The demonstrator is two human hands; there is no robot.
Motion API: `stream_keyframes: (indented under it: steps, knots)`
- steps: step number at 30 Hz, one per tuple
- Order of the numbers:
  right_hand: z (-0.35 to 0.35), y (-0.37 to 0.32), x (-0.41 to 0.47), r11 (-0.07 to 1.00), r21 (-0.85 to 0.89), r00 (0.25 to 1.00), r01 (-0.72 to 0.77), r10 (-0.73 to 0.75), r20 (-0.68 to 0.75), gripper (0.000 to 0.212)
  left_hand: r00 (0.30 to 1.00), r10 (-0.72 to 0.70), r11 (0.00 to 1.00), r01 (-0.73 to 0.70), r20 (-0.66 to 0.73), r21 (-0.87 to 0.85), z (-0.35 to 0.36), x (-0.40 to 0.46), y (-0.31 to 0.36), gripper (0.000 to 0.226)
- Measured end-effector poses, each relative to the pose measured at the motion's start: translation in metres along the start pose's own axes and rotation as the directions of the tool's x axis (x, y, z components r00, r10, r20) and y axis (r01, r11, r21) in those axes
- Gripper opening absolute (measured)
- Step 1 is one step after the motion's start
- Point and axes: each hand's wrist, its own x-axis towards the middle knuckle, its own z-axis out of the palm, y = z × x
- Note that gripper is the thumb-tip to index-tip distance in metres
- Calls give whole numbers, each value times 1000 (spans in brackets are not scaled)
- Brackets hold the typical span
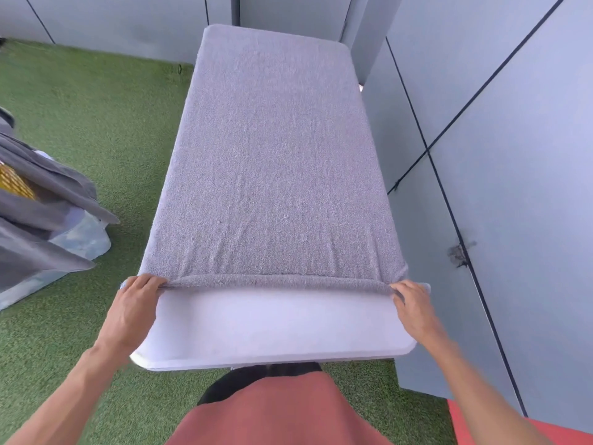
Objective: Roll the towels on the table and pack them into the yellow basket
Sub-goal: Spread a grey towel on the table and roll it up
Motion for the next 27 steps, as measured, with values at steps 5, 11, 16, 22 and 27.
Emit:
stream_keyframes:
  steps: [5,11,16,22,27]
  knots:
    - [-27,-7,13,983,158,977,-97,64,203,24,932,-170,934,256,319,-251,-26,22,-8,22]
    - [-18,-28,26,969,138,970,-206,221,-105,24,953,-284,921,302,106,-246,-24,39,4,15]
    - [6,-32,-3,999,-6,969,-41,39,-243,15,992,-16,998,23,-126,56,8,3,13,18]
    - [10,-27,8,1000,-11,990,-18,16,-137,33,995,-41,996,48,-86,71,6,11,21,33]
    - [-2,-26,29,1000,-27,1000,-2,1,-23,31,1000,-2,999,2,-3,49,-5,33,9,18]
